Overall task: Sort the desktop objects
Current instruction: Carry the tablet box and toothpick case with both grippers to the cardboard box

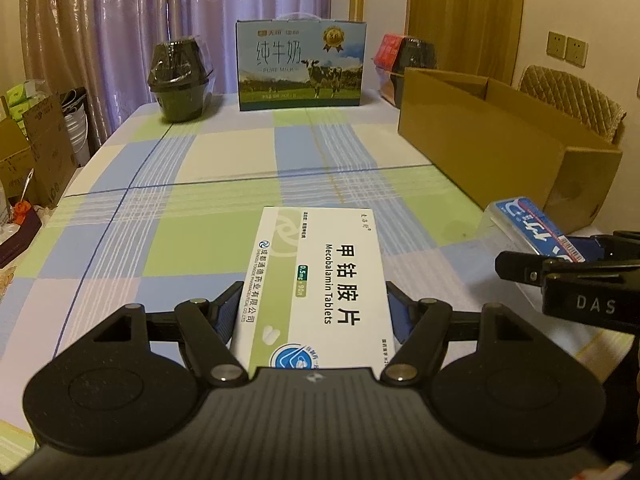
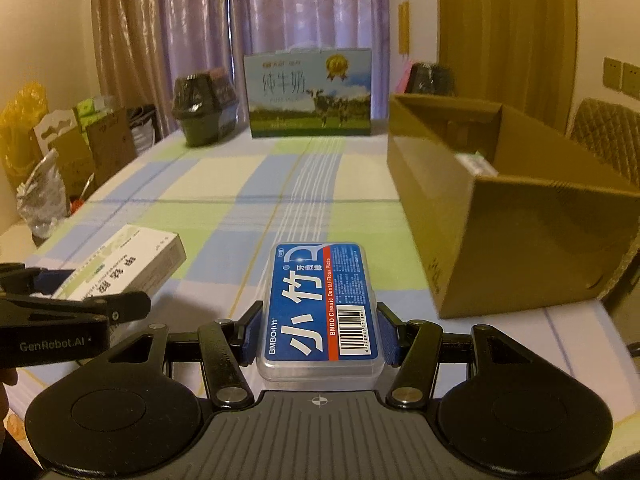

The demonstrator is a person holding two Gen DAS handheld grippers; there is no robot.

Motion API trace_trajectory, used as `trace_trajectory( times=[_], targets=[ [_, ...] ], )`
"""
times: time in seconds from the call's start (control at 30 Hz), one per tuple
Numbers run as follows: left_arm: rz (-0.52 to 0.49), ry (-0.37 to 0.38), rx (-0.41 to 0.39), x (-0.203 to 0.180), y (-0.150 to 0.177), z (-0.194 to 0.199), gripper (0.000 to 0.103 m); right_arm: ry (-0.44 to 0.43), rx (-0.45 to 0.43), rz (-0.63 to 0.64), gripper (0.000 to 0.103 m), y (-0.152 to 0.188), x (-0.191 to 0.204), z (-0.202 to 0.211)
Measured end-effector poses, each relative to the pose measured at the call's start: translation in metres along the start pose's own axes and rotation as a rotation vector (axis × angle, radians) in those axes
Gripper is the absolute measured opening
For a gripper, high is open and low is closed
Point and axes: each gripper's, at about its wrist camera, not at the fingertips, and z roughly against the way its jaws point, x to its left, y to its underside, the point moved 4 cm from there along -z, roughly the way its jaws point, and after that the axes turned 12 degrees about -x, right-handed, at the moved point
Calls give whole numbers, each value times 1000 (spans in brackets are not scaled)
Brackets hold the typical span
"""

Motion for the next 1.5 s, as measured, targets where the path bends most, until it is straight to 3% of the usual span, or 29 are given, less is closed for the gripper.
trace_trajectory(
  times=[0.37,0.77,1.23,1.5],
  targets=[
    [15,52,-39,-38,-35,24,67,53,-118,-13,54,-47,-28,43],
    [-13,190,-107,-119,-101,7,67,169,-227,-34,54,-118,-115,67],
    [-47,280,-118,-200,-162,-55,67,206,-195,-19,54,-145,-203,38],
    [-46,307,-87,-223,-170,-94,67,204,-161,-33,54,-146,-226,9]
  ],
)
